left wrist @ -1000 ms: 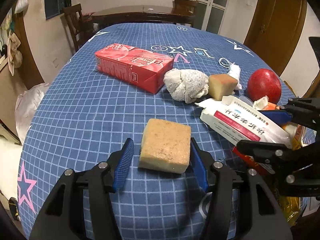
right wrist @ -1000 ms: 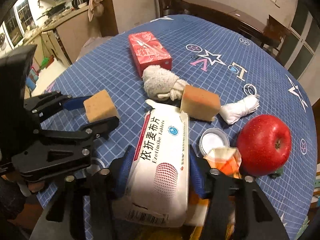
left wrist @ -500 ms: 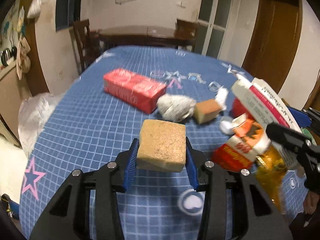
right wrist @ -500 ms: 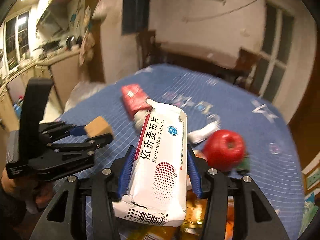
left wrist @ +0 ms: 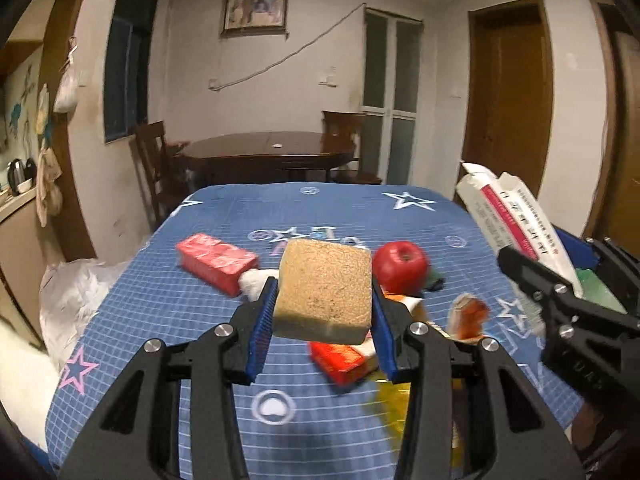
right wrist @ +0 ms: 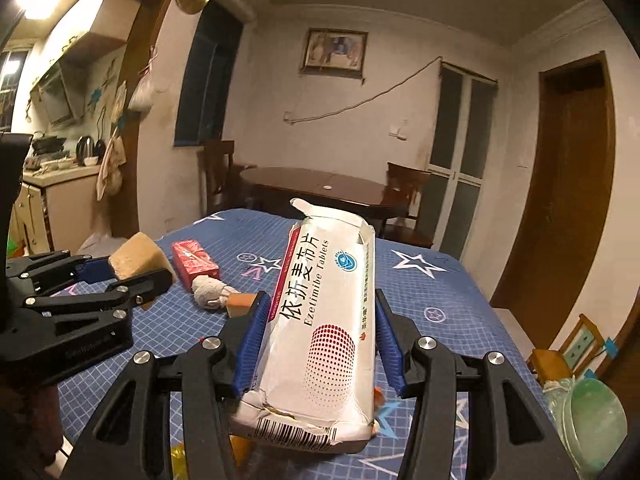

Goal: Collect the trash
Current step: 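Carry the sponge and medicine box with both tools over the green bin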

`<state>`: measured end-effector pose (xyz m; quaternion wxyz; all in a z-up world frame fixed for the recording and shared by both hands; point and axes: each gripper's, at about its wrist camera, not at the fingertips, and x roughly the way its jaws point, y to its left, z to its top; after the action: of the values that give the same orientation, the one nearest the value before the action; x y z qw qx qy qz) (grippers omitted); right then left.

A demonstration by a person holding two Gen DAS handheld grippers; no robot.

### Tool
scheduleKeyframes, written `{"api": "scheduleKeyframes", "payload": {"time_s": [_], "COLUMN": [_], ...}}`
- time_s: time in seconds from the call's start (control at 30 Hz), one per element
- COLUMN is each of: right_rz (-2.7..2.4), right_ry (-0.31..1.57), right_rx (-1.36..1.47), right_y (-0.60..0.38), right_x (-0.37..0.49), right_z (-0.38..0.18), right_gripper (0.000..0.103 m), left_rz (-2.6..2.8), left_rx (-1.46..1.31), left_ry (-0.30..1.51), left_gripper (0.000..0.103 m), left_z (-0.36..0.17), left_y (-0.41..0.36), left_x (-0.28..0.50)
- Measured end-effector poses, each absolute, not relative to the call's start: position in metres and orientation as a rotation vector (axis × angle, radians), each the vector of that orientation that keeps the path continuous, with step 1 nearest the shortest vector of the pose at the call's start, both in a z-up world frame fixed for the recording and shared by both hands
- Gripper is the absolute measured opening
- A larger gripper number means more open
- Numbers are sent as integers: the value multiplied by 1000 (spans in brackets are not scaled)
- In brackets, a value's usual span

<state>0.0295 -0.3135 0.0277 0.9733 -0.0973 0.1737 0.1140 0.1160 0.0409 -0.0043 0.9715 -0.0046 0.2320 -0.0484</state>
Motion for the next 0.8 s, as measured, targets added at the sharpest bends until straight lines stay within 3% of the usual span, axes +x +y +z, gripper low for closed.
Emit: {"api": "scheduleKeyframes", "payload": {"time_s": [0.8], "right_rz": [92], "right_ry": [317], "right_rx": [-121], "right_y": [-475], "right_x": [-29], "right_z": [58], "right_gripper": [53], "left_rz": [-253], "left_rx": [54], "left_ry": [415], "left_gripper": [42], "left_z": [21], "left_y": [-68], "left_x": [110]}}
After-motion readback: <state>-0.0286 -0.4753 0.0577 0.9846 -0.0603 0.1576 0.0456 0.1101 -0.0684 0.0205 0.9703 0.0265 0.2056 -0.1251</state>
